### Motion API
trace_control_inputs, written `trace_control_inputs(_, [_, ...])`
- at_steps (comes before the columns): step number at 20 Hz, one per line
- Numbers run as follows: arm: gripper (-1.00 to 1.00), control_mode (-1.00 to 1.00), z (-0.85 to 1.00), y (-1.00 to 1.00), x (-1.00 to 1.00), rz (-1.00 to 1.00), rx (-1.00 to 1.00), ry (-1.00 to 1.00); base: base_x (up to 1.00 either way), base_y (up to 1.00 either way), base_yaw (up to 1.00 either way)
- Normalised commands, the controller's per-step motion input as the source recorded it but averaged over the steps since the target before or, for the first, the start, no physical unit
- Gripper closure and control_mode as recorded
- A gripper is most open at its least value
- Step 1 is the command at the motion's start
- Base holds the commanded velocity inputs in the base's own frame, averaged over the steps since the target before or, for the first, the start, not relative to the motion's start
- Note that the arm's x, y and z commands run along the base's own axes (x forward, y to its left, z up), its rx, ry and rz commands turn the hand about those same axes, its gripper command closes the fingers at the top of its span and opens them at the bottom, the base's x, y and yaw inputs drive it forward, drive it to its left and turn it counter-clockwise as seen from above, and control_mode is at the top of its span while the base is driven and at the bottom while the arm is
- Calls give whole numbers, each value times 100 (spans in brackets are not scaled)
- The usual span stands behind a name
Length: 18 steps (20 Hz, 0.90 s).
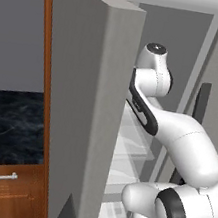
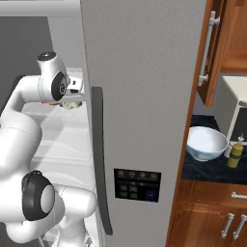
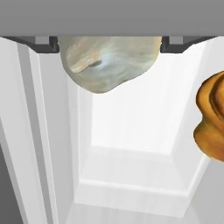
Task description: Retrieve the bottle and the shaker from the cabinet and place them next to the mixing bowl on the counter. Then add garlic from the fridge to the mixing bowl.
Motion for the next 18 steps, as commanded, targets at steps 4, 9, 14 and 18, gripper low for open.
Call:
trace_control_inputs(4, [100,-100,0,0,0,0,0,0,0,0,0])
trace_control_inputs(9, [100,-100,21,2,-47,0,0,0,0,0,0])
trace_control_inputs(14, [100,-100,37,4,-97,0,0,-5,0,0,0])
trace_control_inputs(18, [100,-100,43,5,-100,0,0,-6,0,0,0])
